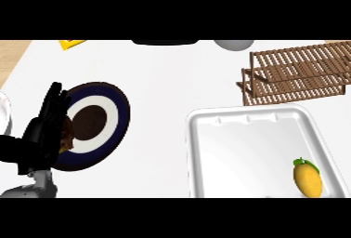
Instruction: Pick the bell pepper from the tray and place it in the tiered shelf
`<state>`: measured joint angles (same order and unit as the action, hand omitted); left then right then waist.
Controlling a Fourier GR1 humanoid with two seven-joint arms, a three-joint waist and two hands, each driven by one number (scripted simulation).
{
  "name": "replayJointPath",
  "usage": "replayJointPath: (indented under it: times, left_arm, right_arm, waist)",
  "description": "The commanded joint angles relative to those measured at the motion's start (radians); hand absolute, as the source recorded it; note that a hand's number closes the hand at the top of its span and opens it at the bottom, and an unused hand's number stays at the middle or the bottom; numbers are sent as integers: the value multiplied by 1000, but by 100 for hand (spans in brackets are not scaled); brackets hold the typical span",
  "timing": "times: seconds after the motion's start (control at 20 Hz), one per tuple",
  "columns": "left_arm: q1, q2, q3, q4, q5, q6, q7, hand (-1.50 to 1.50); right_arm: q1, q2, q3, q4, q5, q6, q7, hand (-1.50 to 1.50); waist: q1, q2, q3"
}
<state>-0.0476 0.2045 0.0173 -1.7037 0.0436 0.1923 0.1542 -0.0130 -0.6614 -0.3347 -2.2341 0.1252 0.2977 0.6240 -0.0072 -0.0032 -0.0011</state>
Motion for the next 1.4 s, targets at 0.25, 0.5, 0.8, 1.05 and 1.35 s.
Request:
replayJointPath:
  times: [0.25, 0.5, 0.8, 1.05, 1.35]
  left_arm:
    - [4, -54, -13, 46, -32, -2, -62, 0]
    - [-100, -4, 41, 63, -7, -39, 21, 0]
    - [32, -52, -12, -17, -50, -22, -13, 0]
    - [-35, -26, 31, 11, -30, -40, 18, 0]
    - [16, -26, 38, -65, -36, -54, 45, 0]
  right_arm:
    - [-157, -28, -114, 226, 15, 16, -60, 150]
    - [-295, -11, -36, 364, 96, -39, -60, 150]
    - [-396, 34, 22, 675, 224, -148, -271, 150]
    - [-520, 71, 52, 923, 300, -262, -422, 150]
    - [-590, 69, 47, 1038, 300, -274, -490, 150]
  waist:
    - [9, 4, 1]
    - [12, 5, 1]
    - [24, 6, 1]
    - [26, 7, 2]
    - [19, 4, 1]
